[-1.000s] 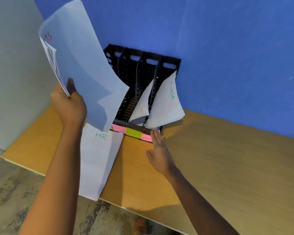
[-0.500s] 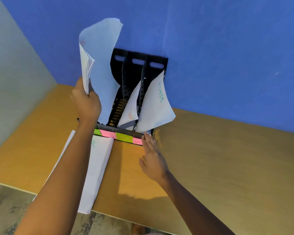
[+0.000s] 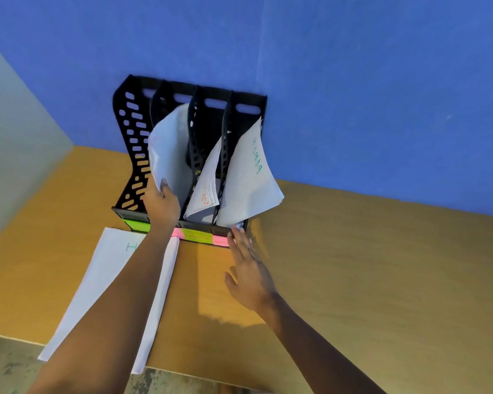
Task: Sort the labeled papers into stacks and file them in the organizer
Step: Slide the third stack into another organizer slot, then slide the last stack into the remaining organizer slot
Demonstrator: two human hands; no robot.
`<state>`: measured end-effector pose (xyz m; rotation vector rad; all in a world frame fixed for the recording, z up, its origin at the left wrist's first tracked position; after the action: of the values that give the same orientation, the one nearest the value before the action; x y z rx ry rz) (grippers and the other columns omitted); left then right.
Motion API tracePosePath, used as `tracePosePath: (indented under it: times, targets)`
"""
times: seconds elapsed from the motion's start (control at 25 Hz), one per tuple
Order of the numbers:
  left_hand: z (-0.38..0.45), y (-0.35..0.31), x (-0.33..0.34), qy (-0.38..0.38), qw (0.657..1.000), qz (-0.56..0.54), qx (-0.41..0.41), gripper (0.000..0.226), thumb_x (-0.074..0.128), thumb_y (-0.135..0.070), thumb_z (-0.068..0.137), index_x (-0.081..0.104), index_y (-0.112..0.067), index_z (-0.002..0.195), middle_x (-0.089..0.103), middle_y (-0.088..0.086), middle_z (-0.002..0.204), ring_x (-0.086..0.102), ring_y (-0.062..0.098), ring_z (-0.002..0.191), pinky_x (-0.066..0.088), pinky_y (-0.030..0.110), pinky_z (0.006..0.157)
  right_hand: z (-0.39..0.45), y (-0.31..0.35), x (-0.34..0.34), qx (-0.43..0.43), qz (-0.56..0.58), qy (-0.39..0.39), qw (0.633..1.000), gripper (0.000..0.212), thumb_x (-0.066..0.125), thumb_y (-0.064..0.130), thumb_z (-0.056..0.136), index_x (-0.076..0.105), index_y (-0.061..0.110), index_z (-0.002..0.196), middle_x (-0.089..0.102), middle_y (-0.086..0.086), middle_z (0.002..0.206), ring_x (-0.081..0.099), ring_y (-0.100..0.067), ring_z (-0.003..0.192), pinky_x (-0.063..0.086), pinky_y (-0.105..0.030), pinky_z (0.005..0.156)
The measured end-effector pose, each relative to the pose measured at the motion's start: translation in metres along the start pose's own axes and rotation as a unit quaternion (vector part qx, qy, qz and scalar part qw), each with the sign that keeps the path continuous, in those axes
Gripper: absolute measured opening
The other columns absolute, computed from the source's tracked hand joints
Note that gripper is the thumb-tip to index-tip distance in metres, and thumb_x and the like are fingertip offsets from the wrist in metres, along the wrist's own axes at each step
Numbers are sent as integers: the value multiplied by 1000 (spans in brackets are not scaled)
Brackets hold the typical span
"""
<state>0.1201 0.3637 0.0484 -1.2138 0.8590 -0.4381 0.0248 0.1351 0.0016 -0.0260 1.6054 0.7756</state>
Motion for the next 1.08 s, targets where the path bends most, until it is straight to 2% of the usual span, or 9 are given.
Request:
tracePosePath:
  times: [0.08,0.12,0.2,0.28,0.44,0.56,0.68,0.8,1.08]
  targets:
    - [-5,6,-8,25,999,7,47,45,47,1,98,45,-7,141,61,13,128,61,23,116,51,39,101,-1,0,2,2,5,-8,1000,79,53,26,96,8,15,159,-16,10,165,-17,-6,150,-3,-18,117]
    - [-9,8,-16,25,996,14,82,48,52,0,95,46,-8,141,58,13,132,55,18,124,49,32,103,-1,0,4,2,5,-10,1000,78,53,26,96,9,16,159,-16,10,165,-18,-6,150,1,-19,118]
    - [-22,13,-35,-13,986,56,155,51,64,-16,93,45,-9,140,49,10,137,43,5,130,40,19,106,-1,-2,6,3,10,-17,1000,74,54,24,95,16,16,158,-16,11,165,-17,-7,151,10,-22,119]
    - [-34,31,-55,-46,978,105,176,67,73,-35,87,41,-9,140,39,12,141,36,13,136,33,21,110,0,-2,8,-1,17,-26,1000,69,54,21,94,24,14,156,-15,10,166,-15,-9,152,15,-28,121]
    - [-49,89,-102,-94,976,188,66,80,72,-48,84,38,-3,141,40,15,140,40,32,133,36,39,108,1,4,14,11,78,-58,995,64,59,19,92,34,22,151,-11,10,166,-8,-12,153,30,-31,115]
    - [-58,139,-133,-59,950,293,-88,91,77,-46,79,36,5,142,42,25,140,40,44,132,35,51,109,-3,14,23,25,122,-80,989,59,59,24,92,38,28,146,-2,13,166,9,-9,153,36,-15,105]
    - [-70,171,-157,1,906,374,-199,99,75,-58,76,35,1,144,38,23,144,34,43,136,26,51,115,-10,28,50,52,183,-40,981,52,62,23,91,45,28,140,32,10,156,40,-4,137,41,-3,93]
    - [-76,182,-169,32,877,421,-231,98,70,-66,75,37,-4,144,38,22,144,35,43,133,26,51,112,-21,40,89,146,281,73,946,54,71,15,87,49,19,136,56,-1,131,63,-8,104,50,-7,79]
    - [-85,175,-159,77,894,367,-246,88,71,-62,76,42,-10,142,35,13,140,32,39,131,33,55,104,-10,63,118,275,394,154,863,45,69,11,86,51,7,127,66,-1,110,63,-5,80,45,-4,54]
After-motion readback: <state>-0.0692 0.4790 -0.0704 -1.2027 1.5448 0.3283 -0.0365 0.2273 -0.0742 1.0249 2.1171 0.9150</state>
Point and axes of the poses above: each hand's wrist, its own z-axis towards the middle knuckle, its own x-axis out of the palm, y = z × x, the point moved 5 cm from there along z, towards the middle knuckle
